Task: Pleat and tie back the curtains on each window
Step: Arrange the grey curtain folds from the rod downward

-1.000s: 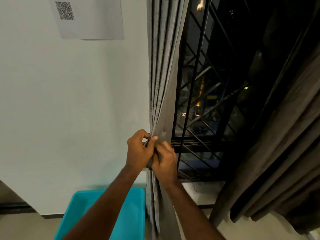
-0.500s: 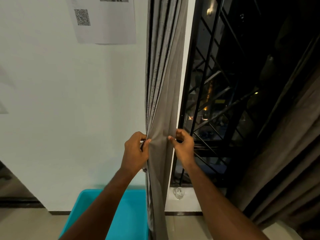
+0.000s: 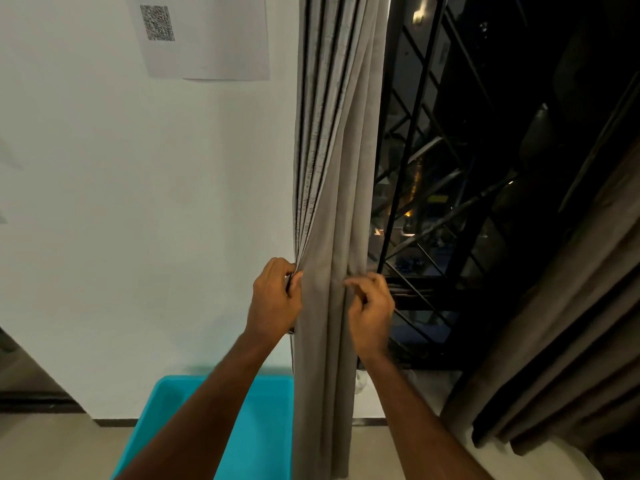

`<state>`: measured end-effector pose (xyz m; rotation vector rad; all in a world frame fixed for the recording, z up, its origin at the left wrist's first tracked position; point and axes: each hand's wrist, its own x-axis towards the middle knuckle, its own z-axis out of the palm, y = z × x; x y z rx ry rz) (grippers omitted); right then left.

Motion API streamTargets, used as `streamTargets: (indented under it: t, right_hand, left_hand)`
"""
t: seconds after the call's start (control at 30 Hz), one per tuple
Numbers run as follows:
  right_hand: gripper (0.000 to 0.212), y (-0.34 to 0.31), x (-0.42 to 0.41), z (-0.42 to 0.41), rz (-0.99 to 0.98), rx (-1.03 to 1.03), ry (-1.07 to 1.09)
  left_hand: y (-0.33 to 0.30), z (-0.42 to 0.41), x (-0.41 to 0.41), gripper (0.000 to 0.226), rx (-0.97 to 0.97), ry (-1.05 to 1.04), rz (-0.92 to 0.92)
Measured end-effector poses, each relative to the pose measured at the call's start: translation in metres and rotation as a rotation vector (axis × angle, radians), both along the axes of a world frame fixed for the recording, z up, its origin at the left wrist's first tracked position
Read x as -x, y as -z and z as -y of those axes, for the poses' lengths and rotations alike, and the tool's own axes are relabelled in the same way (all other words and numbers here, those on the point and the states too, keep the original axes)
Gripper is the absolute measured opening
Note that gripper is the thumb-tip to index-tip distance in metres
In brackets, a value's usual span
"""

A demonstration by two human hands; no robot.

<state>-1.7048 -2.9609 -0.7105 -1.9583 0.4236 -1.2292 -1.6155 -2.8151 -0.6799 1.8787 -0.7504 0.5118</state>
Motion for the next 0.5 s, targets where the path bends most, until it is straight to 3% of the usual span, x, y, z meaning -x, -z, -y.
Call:
streamTargets:
  t: [0.2, 0.37, 0.5]
  right_hand:
    - [0.024, -0.008, -0.011, -0.004, -0.036, -0.199, -0.034]
    - [0.015, -0.007, -0.01, -0.01, -0.178, 0.072, 0.257]
    - [0.013, 0.003, -0.002, -0.032, -0.111, 0.092, 0.241]
  left_hand:
    - [0.002, 0.001, 0.002, 0.013, 0.006, 0.025, -0.016]
    - [0.005, 0.001, 0.0, 0.013, -0.005, -0.058, 0.032]
    - [0.001, 0.01, 0.008, 0.012, -0.021, -0.145, 0.107]
